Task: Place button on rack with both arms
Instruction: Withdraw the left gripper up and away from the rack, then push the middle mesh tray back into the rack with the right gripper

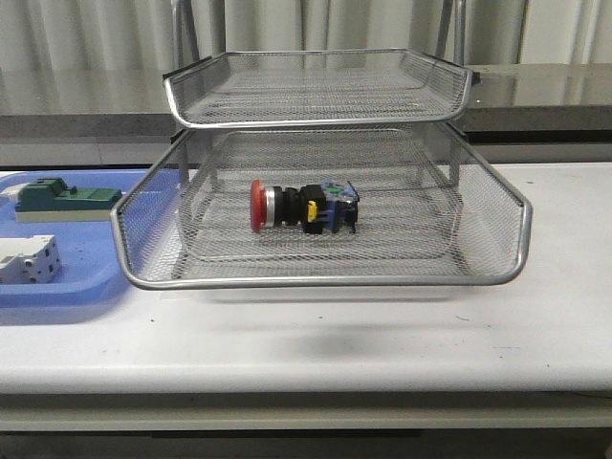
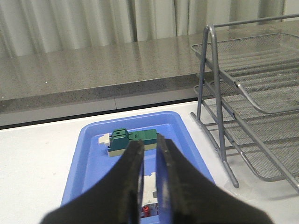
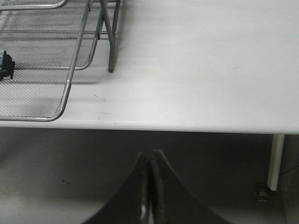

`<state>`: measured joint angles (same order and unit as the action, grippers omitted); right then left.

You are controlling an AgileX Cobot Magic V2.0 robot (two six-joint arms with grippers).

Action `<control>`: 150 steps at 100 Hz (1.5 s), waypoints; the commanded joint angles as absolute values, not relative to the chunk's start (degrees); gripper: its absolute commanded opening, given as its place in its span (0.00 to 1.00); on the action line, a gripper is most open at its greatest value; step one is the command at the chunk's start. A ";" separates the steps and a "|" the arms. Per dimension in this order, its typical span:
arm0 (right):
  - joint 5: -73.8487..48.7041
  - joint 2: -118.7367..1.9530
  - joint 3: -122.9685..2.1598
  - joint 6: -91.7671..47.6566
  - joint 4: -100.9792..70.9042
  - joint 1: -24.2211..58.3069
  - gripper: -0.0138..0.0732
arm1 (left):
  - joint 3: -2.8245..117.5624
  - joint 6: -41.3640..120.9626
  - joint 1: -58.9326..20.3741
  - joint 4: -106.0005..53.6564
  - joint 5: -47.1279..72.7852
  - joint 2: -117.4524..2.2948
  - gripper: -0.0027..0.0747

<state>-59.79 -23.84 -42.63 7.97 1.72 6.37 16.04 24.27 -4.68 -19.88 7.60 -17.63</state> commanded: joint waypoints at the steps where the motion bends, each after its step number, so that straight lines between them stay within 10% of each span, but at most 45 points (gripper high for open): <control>1: -56.33 -24.40 -44.50 7.73 2.45 6.25 0.08 | 17.71 23.60 -4.49 -20.71 2.88 -18.03 0.01; 86: -49.08 -26.56 -44.50 5.47 -3.43 6.25 0.08 | 17.71 23.60 -4.49 -20.71 2.88 -18.03 0.01; 150: -44.55 -59.71 -44.50 -56.61 -46.08 10.15 0.08 | 17.71 23.60 -4.49 -20.71 2.88 -18.03 0.01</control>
<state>-46.65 -57.11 -42.63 -47.26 -40.24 8.00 16.04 24.27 -4.68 -19.88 7.60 -17.63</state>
